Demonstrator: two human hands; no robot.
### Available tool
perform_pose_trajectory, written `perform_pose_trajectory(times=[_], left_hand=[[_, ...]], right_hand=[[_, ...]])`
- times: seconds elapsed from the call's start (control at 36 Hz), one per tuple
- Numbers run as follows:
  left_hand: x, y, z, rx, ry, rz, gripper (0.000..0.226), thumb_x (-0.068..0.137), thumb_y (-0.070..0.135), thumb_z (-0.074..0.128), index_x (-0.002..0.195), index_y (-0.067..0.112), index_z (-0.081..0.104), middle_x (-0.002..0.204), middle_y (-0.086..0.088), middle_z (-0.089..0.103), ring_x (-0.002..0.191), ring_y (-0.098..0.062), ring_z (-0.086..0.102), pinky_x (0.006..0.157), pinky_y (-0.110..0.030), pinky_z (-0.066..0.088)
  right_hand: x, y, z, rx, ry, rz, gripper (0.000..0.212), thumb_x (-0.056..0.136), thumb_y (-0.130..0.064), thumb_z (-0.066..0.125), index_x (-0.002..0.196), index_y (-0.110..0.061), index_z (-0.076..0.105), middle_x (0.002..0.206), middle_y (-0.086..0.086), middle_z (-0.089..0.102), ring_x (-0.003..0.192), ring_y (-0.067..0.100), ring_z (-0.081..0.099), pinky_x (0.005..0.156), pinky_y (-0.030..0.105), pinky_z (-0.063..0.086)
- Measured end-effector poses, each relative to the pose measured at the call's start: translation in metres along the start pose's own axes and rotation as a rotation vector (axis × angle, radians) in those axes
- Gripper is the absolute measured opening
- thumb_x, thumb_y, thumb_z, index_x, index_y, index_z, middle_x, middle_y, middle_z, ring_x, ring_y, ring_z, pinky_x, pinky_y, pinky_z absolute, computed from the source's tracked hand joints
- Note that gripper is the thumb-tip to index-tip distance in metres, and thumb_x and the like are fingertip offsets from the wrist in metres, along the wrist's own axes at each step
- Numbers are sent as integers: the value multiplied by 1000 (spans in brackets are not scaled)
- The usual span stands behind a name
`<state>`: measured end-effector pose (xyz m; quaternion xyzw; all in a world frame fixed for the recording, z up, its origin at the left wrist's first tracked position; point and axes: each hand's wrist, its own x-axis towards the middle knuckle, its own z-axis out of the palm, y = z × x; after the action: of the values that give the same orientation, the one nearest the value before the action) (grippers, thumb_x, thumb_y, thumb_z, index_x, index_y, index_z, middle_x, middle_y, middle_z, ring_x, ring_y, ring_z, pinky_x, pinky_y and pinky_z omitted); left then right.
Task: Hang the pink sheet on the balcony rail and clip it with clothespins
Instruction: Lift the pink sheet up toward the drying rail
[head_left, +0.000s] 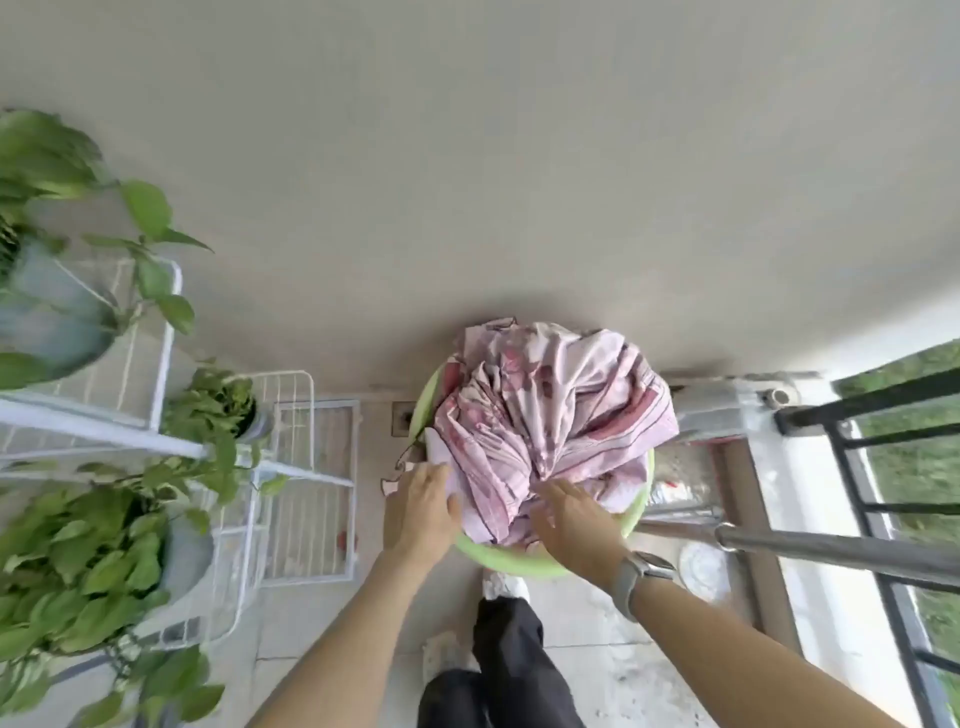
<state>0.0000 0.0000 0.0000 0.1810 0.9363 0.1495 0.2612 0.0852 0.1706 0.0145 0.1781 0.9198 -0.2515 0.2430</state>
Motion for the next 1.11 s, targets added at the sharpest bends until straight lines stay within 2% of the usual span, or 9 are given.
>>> perform_pose_trajectory(times=[0.14, 0.22, 0.39, 0.47, 0.58, 0.69, 0.83, 1.0, 1.11], left_hand=[[32, -34, 23, -9, 68, 97, 33, 74, 7, 67, 106, 7, 62, 105, -10, 63, 96, -33, 58, 76, -41, 50], [42, -46, 26, -2, 95, 189, 40, 73, 9, 70, 112, 10, 60, 110, -8, 62, 100, -31, 58, 76, -45, 51], [54, -47, 20, 99, 1, 424, 60, 80, 13, 65, 135, 18, 43, 137, -4, 47, 124, -28, 44, 93, -47, 44], [62, -36, 11, 83, -93, 486, 60, 88, 22, 56, 142, 24, 30, 151, 2, 24, 139, -22, 19, 108, -46, 28], [71, -7, -20, -80, -112, 508, 67, 84, 29, 63, 140, 28, 28, 152, 14, 9, 141, -11, 5, 113, -38, 14], [73, 36, -65, -245, -208, 538, 75, 75, 31, 72, 137, 32, 31, 149, 4, 27, 138, -13, 21, 109, -32, 24], [67, 85, -127, -325, -178, 575, 6, 86, 24, 55, 90, 28, 57, 86, 4, 63, 87, -21, 59, 70, -30, 41], [41, 159, -227, -428, -40, 760, 17, 85, 36, 44, 86, 25, 57, 77, 6, 62, 80, -19, 59, 73, -33, 43], [17, 202, -303, -444, 111, 881, 27, 88, 32, 42, 92, 15, 63, 82, -8, 67, 75, -19, 59, 69, -28, 42]], right_hand=[[37, -11, 51, 77, -127, 41, 61, 82, -54, 52, 132, -21, 39, 129, 2, 43, 125, 22, 35, 95, 37, 40], [50, -17, 74, 113, -104, 115, 45, 85, -42, 53, 122, -17, 46, 121, 5, 43, 117, 25, 39, 85, 36, 42], [54, -19, 63, 428, 38, 180, 12, 92, -16, 40, 97, -7, 47, 87, 16, 60, 81, 34, 56, 67, 39, 41], [43, -19, 29, 619, 124, 145, 6, 94, -12, 39, 93, -8, 43, 63, 5, 51, 56, 20, 47, 59, 34, 35], [29, -23, -23, 648, 238, 26, 5, 94, -9, 42, 90, -10, 44, 71, 12, 52, 66, 22, 47, 66, 35, 36], [7, -35, -86, 654, 315, -111, 8, 93, -8, 45, 86, -7, 47, 66, -1, 46, 60, 6, 41, 61, 18, 36], [-27, -39, -168, 540, 374, -191, 9, 93, -17, 46, 86, -13, 49, 72, -9, 49, 67, -2, 45, 65, 13, 36], [-83, -54, -265, 448, 468, -194, 13, 91, -34, 47, 87, -22, 43, 69, -11, 47, 59, -1, 43, 59, 16, 34], [-127, -82, -336, 311, 545, -249, 35, 85, -38, 57, 107, -15, 44, 92, 10, 58, 82, 20, 54, 75, 32, 43]])
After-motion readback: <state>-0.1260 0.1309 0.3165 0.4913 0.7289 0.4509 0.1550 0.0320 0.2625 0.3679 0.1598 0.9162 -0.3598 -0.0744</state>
